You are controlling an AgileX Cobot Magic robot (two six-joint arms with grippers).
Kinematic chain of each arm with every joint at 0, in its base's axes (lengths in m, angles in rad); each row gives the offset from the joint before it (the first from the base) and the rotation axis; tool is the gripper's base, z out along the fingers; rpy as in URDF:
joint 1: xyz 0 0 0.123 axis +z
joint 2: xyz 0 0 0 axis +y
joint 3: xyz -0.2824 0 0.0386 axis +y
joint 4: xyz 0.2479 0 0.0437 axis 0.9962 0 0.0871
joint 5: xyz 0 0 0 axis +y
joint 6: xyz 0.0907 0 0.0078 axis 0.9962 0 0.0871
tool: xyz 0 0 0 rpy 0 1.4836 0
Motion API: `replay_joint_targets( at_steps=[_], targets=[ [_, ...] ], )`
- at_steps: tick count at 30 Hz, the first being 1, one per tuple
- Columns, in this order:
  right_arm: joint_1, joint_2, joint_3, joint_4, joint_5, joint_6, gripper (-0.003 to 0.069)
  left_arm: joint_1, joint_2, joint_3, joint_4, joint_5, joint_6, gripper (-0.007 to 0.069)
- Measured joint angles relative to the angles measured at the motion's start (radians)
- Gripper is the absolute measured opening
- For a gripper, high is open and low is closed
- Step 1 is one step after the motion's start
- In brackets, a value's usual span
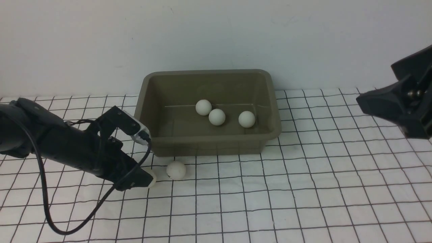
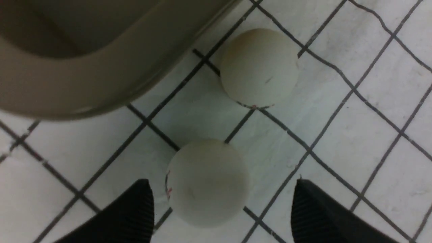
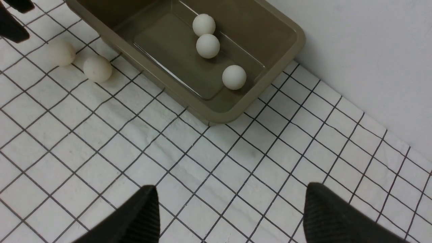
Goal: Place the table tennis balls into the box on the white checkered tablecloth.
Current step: 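Reach for and grasp a ping pong ball on the table beside the basket, then drop the ball into the bin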
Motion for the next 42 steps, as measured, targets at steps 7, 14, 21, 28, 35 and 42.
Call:
replay_joint_targets(
  at_steps=[7, 14, 21, 28, 35, 42],
  targets=[
    [0.0, 0.0, 0.0, 0.0, 0.0, -0.001, 0.0517, -0.034, 0.066, -0.001, -0.024, -0.093, 0.022, 0.0477],
    [0.0, -0.031, 0.0, 0.0, -0.003, -0.003, 0.0516, -0.037, 0.014, -0.001, 0.002, 0.019, -0.032, 0.0353],
    [0.0, -0.052, 0.0, 0.0, -0.007, -0.003, 0.0515, -0.037, -0.202, -0.001, 0.02, 0.263, -0.081, 0.0353],
    [0.0, -0.052, 0.0, 0.0, -0.005, -0.004, 0.0514, -0.037, -0.168, -0.115, -0.297, 0.047, 0.188, 0.0353],
    [0.0, -0.052, 0.0, 0.012, 0.003, -0.004, 0.0514, -0.037, 0.075, -0.358, -0.287, 0.043, 0.089, 0.0482],
    [0.0, -0.052, 0.001, 0.043, 0.002, -0.019, 0.0514, -0.037, -0.048, -0.409, 0.109, 0.271, -0.296, 0.05]
  ],
)
